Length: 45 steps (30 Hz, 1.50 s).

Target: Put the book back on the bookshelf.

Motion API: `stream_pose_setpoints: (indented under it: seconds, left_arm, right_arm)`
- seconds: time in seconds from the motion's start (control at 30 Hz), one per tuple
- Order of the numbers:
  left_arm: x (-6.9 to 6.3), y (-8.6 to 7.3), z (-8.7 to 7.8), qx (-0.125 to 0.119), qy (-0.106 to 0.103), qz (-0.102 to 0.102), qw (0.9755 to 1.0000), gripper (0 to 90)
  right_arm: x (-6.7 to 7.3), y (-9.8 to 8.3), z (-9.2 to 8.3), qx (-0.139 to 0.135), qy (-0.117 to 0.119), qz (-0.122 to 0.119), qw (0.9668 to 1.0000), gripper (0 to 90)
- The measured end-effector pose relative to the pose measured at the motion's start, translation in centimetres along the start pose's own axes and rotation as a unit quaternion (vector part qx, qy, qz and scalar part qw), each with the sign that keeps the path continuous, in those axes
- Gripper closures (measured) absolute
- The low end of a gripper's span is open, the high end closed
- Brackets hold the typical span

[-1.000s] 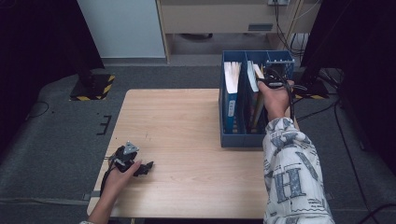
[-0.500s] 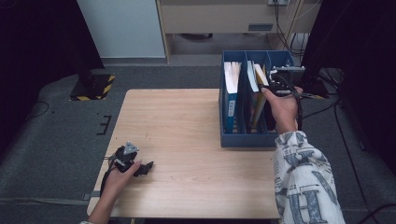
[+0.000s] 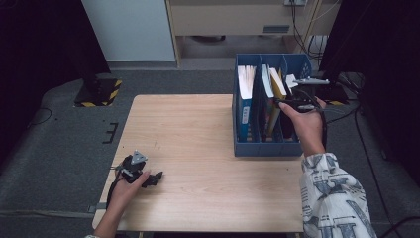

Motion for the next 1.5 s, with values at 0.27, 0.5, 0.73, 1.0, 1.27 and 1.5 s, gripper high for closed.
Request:
stream_pose_setpoints:
  seconds: [0.27,0.5,0.73,1.0,1.27,1.5]
  left_arm:
    - [0.0,0.0,0.0,0.0,0.0,0.0,1.0,0.0]
    - [0.0,0.0,0.0,0.0,0.0,0.0,1.0,0.0]
    - [0.0,0.0,0.0,0.0,0.0,0.0,1.0,0.0]
    - [0.0,0.0,0.0,0.0,-0.001,0.001,1.0,0.0]
    - [0.0,0.0,0.0,0.0,-0.003,0.003,1.0,0.0]
    - [0.0,0.0,0.0,0.0,-0.003,0.004,1.0,0.0]
  right_arm:
    - [0.3,-0.9,-1.5,-0.004,0.023,-0.001,0.9997,22.9]
    - [1.1,-2.0,-2.5,-0.005,0.043,-0.01,0.999,21.0]
    - [1.8,-3.9,-2.8,0.001,0.056,-0.016,0.9983,19.5]
    - [3.4,-6.3,-3.4,0.012,0.078,-0.026,0.9965,17.2]
    - [5.5,-7.8,-4.3,0.009,0.107,-0.035,0.9936,11.0]
    - [6.9,-9.3,-5.0,0.007,0.125,-0.052,0.9907,8.9]
Point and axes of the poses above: each handheld gripper's, and its own axes: z roughly forward along the jaws, y roughly out of its top, x roughly to its left, the point moved 10 cm from there along z, roughly forward along the jaws, and after that the axes turned 9 degrees about -y, right-handed, at the moved point
